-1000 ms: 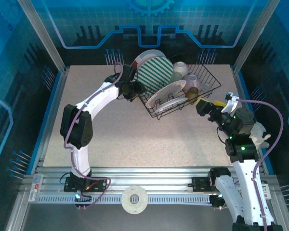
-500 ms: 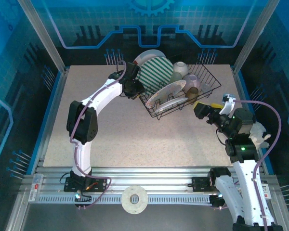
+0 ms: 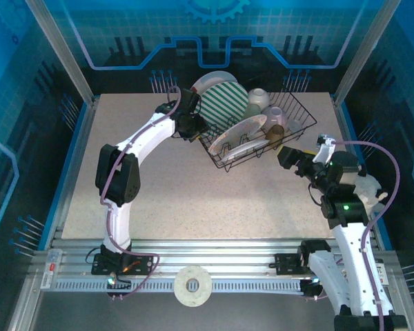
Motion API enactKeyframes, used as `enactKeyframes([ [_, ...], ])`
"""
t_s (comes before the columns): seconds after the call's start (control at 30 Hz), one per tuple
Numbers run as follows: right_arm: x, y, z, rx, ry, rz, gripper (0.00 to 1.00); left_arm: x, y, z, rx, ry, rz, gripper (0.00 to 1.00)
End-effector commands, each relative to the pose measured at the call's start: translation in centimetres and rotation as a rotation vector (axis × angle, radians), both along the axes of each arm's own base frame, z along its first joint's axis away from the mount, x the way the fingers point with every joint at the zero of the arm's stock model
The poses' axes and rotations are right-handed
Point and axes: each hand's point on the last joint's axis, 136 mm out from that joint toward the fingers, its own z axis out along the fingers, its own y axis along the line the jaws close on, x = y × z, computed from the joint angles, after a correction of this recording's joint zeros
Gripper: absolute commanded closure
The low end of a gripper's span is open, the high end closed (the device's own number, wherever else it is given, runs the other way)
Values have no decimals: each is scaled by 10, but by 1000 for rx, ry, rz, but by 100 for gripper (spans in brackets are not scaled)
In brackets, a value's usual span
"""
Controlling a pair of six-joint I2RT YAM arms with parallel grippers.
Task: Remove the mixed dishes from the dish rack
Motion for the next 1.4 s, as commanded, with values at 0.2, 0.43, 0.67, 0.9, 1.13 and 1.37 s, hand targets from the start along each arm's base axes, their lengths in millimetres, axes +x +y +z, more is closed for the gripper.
enactKeyframes([
  [0.2, 1, 2, 1, 11, 8, 7, 0, -26, 27, 2, 54, 39, 50, 58],
  [0.43, 3, 3, -2, 23, 13, 9, 0, -23, 25, -6, 48, 52, 49, 56],
  [0.67, 2, 2, -2, 17, 15, 9, 0, -7, 16, -12, 35, 52, 53, 56],
  [0.9, 5, -4, -9, 15, 39, -16, 0, 3, 14, -24, 50, 82, 61, 67],
  [1.13, 11, -19, -15, 10, 82, -77, 0, -5, 19, -34, 55, 103, 56, 89],
  [1.37, 21, -39, -26, -3, 151, -153, 0, -19, 34, -31, 74, 99, 3, 100],
])
